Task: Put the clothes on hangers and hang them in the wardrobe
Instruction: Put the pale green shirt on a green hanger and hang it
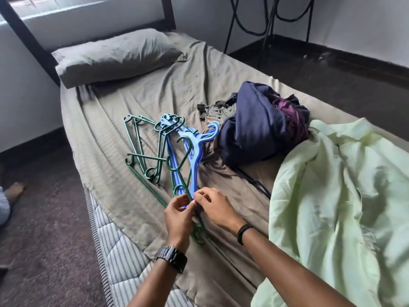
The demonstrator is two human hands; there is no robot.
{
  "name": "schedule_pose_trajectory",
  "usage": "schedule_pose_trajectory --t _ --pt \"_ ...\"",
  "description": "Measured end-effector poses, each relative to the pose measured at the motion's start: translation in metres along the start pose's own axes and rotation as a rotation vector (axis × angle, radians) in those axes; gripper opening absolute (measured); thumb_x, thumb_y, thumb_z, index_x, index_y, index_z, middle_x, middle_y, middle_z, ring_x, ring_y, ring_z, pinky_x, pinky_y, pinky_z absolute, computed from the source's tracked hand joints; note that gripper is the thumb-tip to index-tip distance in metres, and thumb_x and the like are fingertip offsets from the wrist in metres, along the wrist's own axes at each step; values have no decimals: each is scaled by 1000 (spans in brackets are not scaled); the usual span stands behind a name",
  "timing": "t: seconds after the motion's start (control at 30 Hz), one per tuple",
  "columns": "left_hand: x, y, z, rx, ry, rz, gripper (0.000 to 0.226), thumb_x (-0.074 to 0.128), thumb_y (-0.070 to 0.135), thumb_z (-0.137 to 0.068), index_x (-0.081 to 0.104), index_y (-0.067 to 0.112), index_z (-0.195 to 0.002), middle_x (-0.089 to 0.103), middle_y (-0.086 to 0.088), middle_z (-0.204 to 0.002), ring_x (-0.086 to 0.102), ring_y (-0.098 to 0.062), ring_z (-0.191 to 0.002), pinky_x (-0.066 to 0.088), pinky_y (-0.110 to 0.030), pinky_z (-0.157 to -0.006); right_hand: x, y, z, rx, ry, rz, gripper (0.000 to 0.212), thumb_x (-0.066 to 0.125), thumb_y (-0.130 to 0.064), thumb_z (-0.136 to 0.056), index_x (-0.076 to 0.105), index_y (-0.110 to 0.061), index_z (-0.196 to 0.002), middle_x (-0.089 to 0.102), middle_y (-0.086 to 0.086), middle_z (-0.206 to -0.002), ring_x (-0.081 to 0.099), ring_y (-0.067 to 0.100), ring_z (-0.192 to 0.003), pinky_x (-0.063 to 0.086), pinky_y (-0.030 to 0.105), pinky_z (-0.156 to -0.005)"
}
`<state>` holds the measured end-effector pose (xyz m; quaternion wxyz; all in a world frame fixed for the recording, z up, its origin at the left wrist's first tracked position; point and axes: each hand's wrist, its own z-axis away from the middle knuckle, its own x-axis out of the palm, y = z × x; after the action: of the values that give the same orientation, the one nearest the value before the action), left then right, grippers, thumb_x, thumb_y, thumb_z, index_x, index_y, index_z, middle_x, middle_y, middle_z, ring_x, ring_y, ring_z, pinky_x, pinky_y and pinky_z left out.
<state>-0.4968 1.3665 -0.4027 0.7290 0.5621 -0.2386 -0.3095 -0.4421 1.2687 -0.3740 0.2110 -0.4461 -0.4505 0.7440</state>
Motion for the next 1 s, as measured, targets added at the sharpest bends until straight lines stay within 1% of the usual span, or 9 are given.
schedule_pose_trajectory --t 0.13,0.27,0.33,0.43,0.53,0.67,0.77,0.83,1.0 --pt "40 15 27 123 -134 44 18 70 -5 -79 65 7 -91 72 -9 -82 63 -16 -70 53 -28 -64 -32 -8 13 -5 214 -252 6 60 -21 -93 63 -20 -89 63 -5 -78 56 -3 -64 43 8 -58" --pt "81 23 56 313 -339 -141 24 71 -2 -80 67 12 -99 71 -1 -88 67 -10 -72 57 -33 -69 -80 4 29 7 392 -250 11 64 -11 -88 63 -21 -92 64 -10 -77 60 8 -74 48 15 -71" --pt "101 29 73 404 -508 -208 32 70 0 -81 65 17 -108 64 3 -99 66 -5 -76 57 -27 -71 -108 15 42 43 506 -258 14 61 -7 -89 65 -20 -90 64 -10 -72 60 12 -71 51 26 -71" --pt "125 38 93 576 -684 -260 30 67 3 -84 64 22 -108 56 7 -103 62 1 -82 51 -14 -70 -158 35 66 69 624 -242 19 56 -5 -91 69 -14 -102 65 -5 -73 58 8 -65 48 21 -65" --pt "147 52 96 831 -656 -340 34 65 8 -82 60 19 -114 53 4 -107 54 -3 -95 48 -21 -85 -214 53 102 40 651 -117 21 55 -4 -92 68 -9 -107 65 -6 -76 57 -6 -62 42 8 -62" --pt "184 73 68 1136 -397 -611 62 65 18 -78 46 3 -134 50 -17 -133 40 -27 -127 28 -35 -111 -274 71 144 55 631 -47 19 52 1 -93 70 -5 -98 56 -7 -64 49 -7 -48 36 6 -53" --pt "218 87 62 1123 -475 -867 63 61 29 -90 37 6 -143 41 -16 -146 32 -33 -139 22 -47 -114 -303 75 164 94 592 3 24 52 1 -92 70 -13 -85 53 -6 -61 47 -5 -46 35 8 -50" --pt "243 91 68 1048 -677 -1030 37 48 31 -97 53 13 -128 58 -10 -127 50 -30 -124 26 -42 -108 -318 77 172 114 604 37 26 54 -3 -92 67 -21 -81 53 -5 -61 46 -4 -47 35 9 -50" --pt "287 96 90 783 -1040 -843 22 48 15 -98 65 1 -95 68 -14 -90 62 -28 -82 36 -29 -65 -352 81 188 140 569 165 14 56 -16 -95 65 -27 -94 56 -1 -63 46 -4 -45 36 13 -50"
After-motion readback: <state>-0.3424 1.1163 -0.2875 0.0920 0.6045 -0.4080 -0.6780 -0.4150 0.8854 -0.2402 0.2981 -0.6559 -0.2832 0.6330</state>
